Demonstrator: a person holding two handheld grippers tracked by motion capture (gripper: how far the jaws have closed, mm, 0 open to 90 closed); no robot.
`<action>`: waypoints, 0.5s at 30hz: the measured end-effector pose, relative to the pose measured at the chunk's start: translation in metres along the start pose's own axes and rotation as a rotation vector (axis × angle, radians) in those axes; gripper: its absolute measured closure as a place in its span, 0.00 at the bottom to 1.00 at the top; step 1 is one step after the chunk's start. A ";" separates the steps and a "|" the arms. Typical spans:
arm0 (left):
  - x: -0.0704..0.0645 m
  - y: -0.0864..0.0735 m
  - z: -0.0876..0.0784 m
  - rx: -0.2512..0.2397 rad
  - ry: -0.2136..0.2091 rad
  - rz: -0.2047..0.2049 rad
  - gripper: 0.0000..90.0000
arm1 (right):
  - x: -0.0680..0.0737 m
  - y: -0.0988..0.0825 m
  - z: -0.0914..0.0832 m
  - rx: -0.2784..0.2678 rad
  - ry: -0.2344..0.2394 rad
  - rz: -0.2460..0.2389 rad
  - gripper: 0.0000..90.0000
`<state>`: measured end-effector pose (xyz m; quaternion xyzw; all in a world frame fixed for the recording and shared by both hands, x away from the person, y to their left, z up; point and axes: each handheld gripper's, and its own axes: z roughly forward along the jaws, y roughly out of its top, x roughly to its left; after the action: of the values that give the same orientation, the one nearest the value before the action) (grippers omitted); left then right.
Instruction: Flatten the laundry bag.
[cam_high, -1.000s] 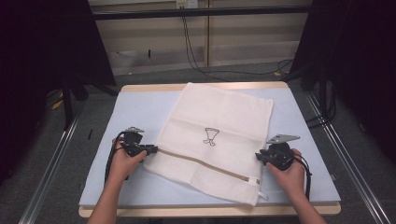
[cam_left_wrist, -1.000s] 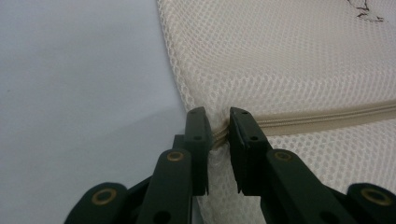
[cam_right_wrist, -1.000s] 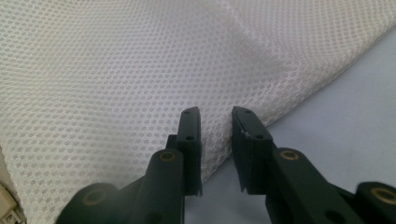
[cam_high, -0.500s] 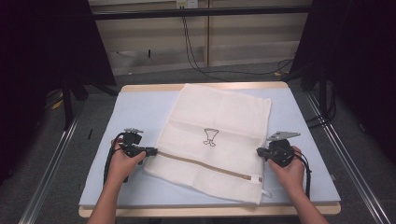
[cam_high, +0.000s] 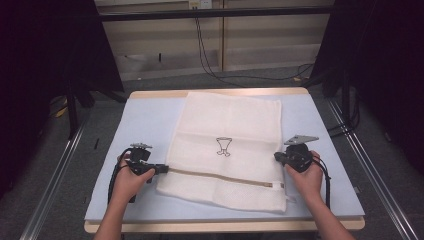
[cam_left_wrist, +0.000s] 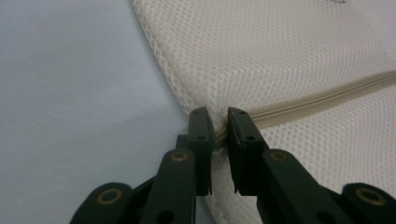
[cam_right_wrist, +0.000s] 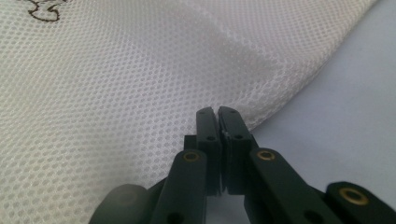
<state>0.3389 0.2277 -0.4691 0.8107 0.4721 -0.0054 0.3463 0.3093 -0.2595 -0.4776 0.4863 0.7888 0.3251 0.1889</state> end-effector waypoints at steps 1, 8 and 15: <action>-0.002 -0.001 0.000 0.003 0.001 0.001 0.90 | 0.000 0.001 0.001 0.001 -0.003 0.003 0.97; -0.006 -0.001 -0.003 0.024 0.010 0.043 0.86 | -0.004 0.004 0.005 0.002 -0.006 -0.006 0.97; -0.002 0.007 -0.004 -0.066 0.023 0.035 0.71 | -0.004 0.003 0.005 -0.004 -0.014 -0.020 0.97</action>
<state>0.3423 0.2266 -0.4610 0.8071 0.4615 0.0256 0.3674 0.3157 -0.2602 -0.4790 0.4802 0.7916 0.3216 0.1985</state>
